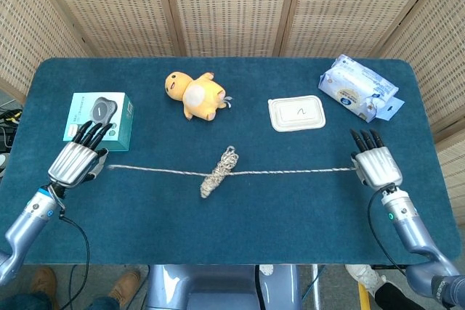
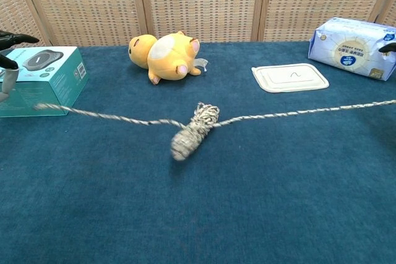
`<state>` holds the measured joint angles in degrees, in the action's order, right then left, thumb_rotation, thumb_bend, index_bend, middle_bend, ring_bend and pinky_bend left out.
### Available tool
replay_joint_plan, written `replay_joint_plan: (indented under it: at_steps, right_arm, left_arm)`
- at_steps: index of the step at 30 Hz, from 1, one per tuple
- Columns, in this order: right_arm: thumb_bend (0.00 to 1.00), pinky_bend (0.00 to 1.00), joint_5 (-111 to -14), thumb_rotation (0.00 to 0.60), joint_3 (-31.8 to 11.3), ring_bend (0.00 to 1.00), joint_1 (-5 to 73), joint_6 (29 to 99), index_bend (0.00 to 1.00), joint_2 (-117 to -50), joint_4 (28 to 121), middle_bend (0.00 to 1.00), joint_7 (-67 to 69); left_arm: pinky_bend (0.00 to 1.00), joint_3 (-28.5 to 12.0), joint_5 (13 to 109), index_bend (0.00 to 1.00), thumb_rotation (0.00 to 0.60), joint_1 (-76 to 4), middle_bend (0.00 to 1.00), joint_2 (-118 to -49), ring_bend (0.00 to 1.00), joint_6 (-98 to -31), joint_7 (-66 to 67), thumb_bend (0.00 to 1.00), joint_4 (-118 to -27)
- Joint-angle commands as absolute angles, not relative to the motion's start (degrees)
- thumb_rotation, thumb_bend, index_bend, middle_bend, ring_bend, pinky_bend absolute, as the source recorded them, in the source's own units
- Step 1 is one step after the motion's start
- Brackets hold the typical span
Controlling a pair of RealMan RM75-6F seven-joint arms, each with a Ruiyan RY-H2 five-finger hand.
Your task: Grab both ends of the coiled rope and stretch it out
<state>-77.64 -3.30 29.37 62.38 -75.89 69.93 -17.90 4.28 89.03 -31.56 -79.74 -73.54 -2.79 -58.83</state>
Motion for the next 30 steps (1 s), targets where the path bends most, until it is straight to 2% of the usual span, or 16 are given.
replay_joint_plan:
  at_steps: [1, 2, 3, 4, 5, 7, 13, 24, 30]
  right_arm:
    - [0.34, 0.00, -77.7, 0.600, -3.3, 0.00, 29.1, 62.6, 0.48, -75.9, 69.8, 0.00, -17.7]
    - [0.24, 0.00, -77.8, 0.600, -3.2, 0.00, 28.9, 62.6, 0.32, -75.9, 69.8, 0.00, -17.6]
    - [0.17, 0.00, -77.4, 0.600, -3.2, 0.00, 28.7, 62.4, 0.22, -75.9, 70.1, 0.00, -17.1]
    - [0.07, 0.00, -76.3, 0.600, -3.9, 0.00, 28.0, 62.6, 0.10, -75.6, 72.1, 0.00, -14.9]
    - [0.02, 0.00, -76.1, 0.600, -4.0, 0.00, 27.7, 62.9, 0.03, -75.3, 73.0, 0.00, -14.2]
    - [0.00, 0.00, -76.3, 0.600, -4.3, 0.00, 27.0, 63.8, 0.00, -74.7, 74.9, 0.00, -12.5]
    - [0.00, 0.00, -78.9, 0.600, -4.3, 0.00, 23.5, 70.5, 0.00, -72.6, 80.1, 0.00, -8.7]
    - [0.00, 0.00, -83.2, 0.600, -2.6, 0.00, 17.0, 81.0, 0.00, -70.0, 84.9, 0.00, -9.1]
    - [0.00, 0.00, -85.3, 0.600, -2.1, 0.00, 13.9, 86.0, 0.00, -70.1, 85.2, 0.00, -9.2]
  left_arm:
    - [0.00, 4.2, 89.1, 0.50, 0.600, -30.6, 0.00, -80.2, 0.00, -74.1, -4.5, 0.31, -57.6]
    - [0.00, 4.2, 89.3, 0.30, 0.600, -30.3, 0.00, -80.4, 0.00, -74.3, -5.4, 0.17, -57.3]
    - [0.00, 4.2, 89.3, 0.13, 0.600, -30.0, 0.00, -80.5, 0.00, -74.2, -6.4, 0.06, -57.3]
    - [0.00, 4.2, 88.9, 0.05, 0.600, -29.4, 0.00, -80.1, 0.00, -74.3, -8.2, 0.02, -57.9]
    - [0.00, 4.1, 88.8, 0.00, 0.600, -29.1, 0.00, -79.8, 0.00, -74.3, -8.8, 0.00, -58.3]
    - [0.00, 3.7, 88.2, 0.00, 0.600, -28.4, 0.00, -79.0, 0.00, -74.5, -9.5, 0.00, -59.6]
    - [0.00, 1.8, 84.4, 0.00, 0.600, -24.1, 0.00, -74.6, 0.00, -77.2, -12.0, 0.00, -67.0]
    - [0.00, 2.3, 81.2, 0.00, 0.600, -16.2, 0.00, -66.9, 0.00, -81.8, -9.4, 0.00, -77.7]
    - [0.00, 2.5, 81.3, 0.00, 0.600, -12.8, 0.00, -65.4, 0.00, -84.7, -9.1, 0.00, -79.3]
